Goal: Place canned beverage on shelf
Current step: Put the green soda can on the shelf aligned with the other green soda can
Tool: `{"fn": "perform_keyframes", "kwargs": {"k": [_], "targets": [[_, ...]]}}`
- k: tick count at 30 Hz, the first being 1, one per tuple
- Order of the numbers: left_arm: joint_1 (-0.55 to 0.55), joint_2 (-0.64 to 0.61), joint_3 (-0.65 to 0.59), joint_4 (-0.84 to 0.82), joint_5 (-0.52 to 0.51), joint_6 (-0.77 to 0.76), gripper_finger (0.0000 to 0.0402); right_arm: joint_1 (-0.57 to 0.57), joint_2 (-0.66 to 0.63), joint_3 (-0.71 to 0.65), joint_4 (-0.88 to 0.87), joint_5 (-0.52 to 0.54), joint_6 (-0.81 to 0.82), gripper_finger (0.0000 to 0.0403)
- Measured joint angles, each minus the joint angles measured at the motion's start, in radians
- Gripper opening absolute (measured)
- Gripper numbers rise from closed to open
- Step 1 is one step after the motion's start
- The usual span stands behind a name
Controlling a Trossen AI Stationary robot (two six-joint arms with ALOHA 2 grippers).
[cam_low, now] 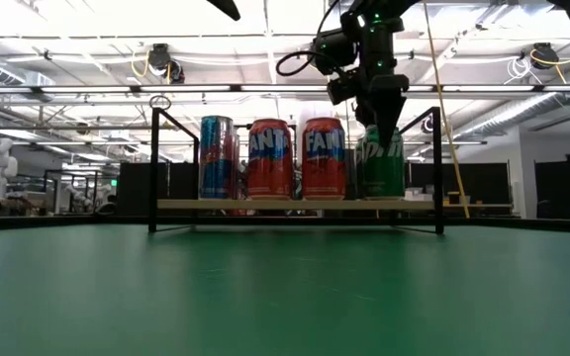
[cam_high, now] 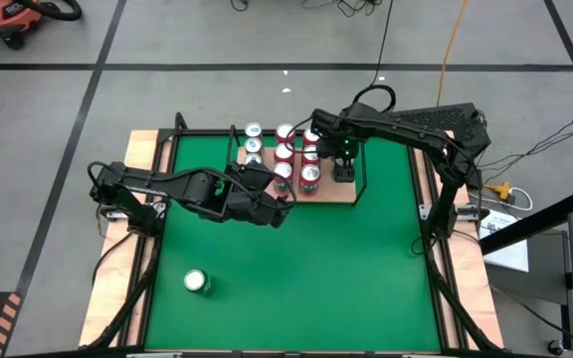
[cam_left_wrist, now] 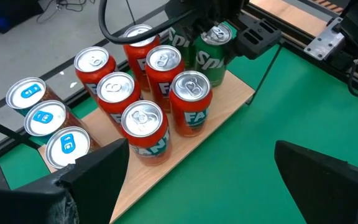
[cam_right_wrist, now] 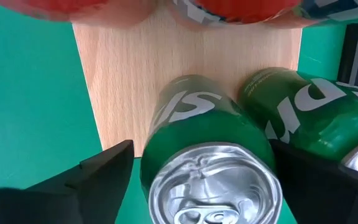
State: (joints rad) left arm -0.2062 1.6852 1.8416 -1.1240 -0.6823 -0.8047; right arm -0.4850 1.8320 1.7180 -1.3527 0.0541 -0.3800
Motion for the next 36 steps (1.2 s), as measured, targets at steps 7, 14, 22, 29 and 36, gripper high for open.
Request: {"fn": "perform_keyframes", "kwargs": {"k": [7, 14, 22, 29, 36], "targets": [[0.001, 0.0, 0.0, 0.0, 0.003, 0.0, 0.0392, 0.0, -0.007, 0.0, 0.002, -0.003, 0.001, 0.0372], [-0.006, 0.0, 0.0, 0.001, 0.006, 0.0, 0.0393, 0.0, -0.009, 0.102, -0.057, -0.004, 0.032, 0.0373], [-0.013, 0.0, 0.0, 0.001, 0.006, -0.001, 0.0393, 0.002, -0.01, 0.339, -0.214, -0.114, 0.126, 0.0373], [-0.033, 0.0, 0.0, 0.0, 0.007, -0.002, 0.0392, 0.046, -0.148, 0.303, -0.19, -0.16, 0.182, 0.0353], [-0.039, 0.0, 0.0, 0.0, -0.002, -0.02, 0.0392, 0.085, -0.266, 0.047, -0.074, -0.189, 0.17, 0.0275]]}}
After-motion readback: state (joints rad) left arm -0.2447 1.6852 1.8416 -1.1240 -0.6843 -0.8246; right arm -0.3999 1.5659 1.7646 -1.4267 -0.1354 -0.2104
